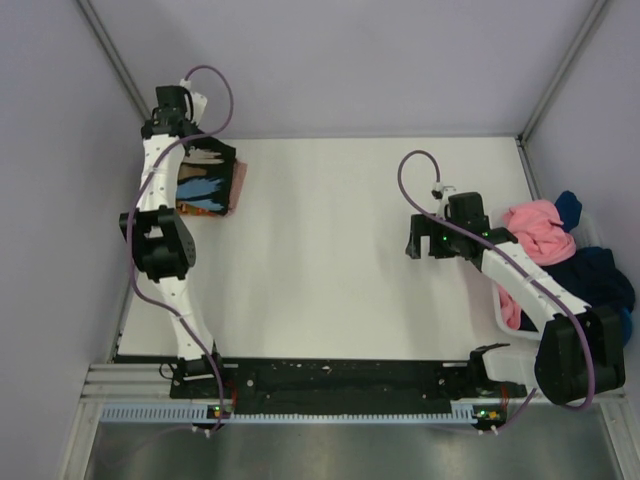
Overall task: Fold and stack the t-shirts
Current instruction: Put the neatly folded tshirt into the corner of the board with the left arm
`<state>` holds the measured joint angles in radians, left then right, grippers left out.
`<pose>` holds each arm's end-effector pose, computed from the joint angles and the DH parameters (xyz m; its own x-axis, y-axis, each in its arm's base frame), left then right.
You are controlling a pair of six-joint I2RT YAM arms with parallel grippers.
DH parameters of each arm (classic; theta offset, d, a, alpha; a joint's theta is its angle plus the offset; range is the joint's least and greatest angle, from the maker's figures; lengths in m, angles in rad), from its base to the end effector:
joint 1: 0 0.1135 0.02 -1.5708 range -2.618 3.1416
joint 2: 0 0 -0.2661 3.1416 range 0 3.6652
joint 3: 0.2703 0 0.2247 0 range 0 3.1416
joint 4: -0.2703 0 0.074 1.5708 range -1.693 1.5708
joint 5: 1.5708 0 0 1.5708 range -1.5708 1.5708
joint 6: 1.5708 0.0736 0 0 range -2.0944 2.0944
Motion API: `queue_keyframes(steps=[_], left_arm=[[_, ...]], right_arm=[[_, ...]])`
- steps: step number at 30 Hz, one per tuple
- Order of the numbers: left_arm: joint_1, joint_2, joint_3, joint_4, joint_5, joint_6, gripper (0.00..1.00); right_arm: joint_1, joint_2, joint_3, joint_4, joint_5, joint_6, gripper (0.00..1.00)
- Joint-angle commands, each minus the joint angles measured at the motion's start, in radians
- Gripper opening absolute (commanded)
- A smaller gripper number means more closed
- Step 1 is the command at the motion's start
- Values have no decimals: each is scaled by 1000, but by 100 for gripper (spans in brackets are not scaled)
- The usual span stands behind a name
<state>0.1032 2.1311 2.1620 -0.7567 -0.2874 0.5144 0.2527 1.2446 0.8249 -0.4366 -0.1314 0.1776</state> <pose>0.4794 0.0706 0.3096 -0.7271 0.3991 -0.5586 0.0552 0.8451 0.5318 0.2428 0.0726 0.2211 -0.7784 -0.0201 -0.6274 -0.1965 0.9570 0.2132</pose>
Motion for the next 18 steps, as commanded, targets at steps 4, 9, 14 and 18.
queue_keyframes(steps=[4,9,14,18], left_arm=[[39,104,53,138,-44,7,0],[64,197,119,198,-165,30,39],[75,204,153,284,-298,65,88],[75,139,82,321,-299,82,89]], right_arm=[[10,-17,19,4,13,-21,99],[8,-19,28,-5,7,-21,99],[10,-22,36,-7,-10,-17,99],[8,-39,36,-14,-4,-15,99]])
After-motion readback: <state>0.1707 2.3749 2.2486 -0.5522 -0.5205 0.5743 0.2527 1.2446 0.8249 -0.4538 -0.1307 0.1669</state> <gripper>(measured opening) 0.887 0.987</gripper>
